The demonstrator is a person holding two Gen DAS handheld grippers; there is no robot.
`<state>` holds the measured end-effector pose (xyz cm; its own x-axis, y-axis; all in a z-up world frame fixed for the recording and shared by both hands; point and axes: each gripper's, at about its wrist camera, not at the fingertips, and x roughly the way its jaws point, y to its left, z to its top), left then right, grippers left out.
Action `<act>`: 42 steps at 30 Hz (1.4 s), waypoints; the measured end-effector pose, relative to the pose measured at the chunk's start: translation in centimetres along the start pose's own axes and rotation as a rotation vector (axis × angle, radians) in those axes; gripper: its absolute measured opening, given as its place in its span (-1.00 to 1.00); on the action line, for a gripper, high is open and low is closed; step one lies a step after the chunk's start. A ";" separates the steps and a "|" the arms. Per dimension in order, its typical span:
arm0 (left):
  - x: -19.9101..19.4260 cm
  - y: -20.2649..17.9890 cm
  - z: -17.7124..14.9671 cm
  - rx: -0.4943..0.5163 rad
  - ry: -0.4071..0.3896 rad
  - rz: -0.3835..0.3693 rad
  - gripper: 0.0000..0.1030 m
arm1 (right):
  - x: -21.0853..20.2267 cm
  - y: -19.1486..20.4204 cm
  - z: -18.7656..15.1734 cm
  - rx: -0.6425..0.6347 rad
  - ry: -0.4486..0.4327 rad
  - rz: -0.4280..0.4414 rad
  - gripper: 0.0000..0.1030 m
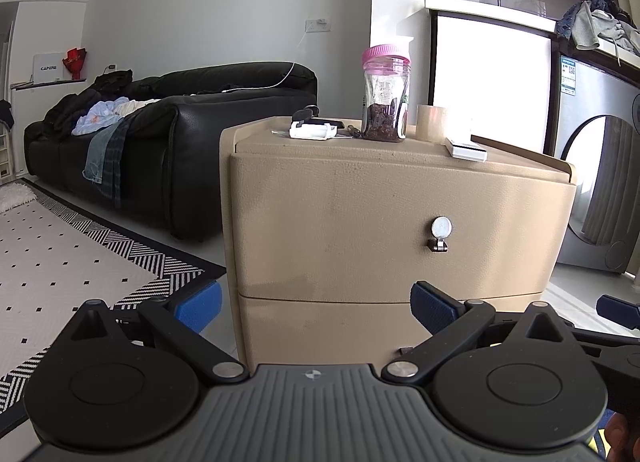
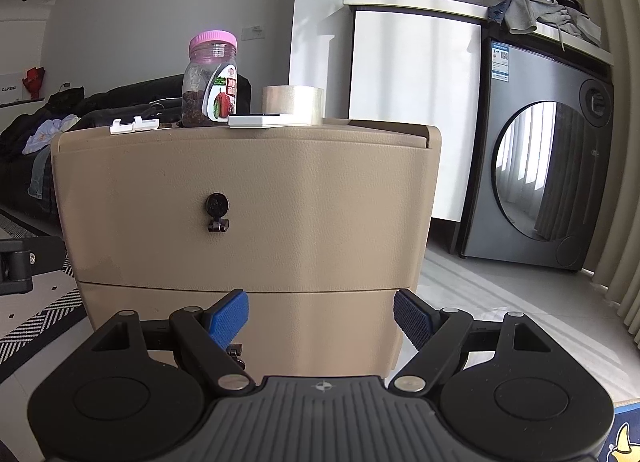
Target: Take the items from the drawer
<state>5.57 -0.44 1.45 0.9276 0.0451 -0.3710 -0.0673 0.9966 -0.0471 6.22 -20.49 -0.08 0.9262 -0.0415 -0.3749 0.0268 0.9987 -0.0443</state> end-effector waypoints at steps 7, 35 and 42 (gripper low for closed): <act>-0.1 0.1 0.0 -0.002 -0.001 -0.003 1.00 | -0.1 -0.1 0.1 -0.002 -0.009 0.000 0.61; -0.2 -0.3 0.0 0.010 -0.005 -0.011 1.00 | -0.6 0.1 -0.1 -0.018 -0.030 0.009 0.61; -0.1 -0.1 0.1 0.005 -0.005 -0.008 1.00 | -0.6 0.0 -0.1 -0.014 -0.030 0.011 0.61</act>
<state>5.48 -0.55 1.57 0.9300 0.0373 -0.3657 -0.0579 0.9973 -0.0457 5.62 -20.42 0.10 0.9374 -0.0290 -0.3471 0.0112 0.9985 -0.0532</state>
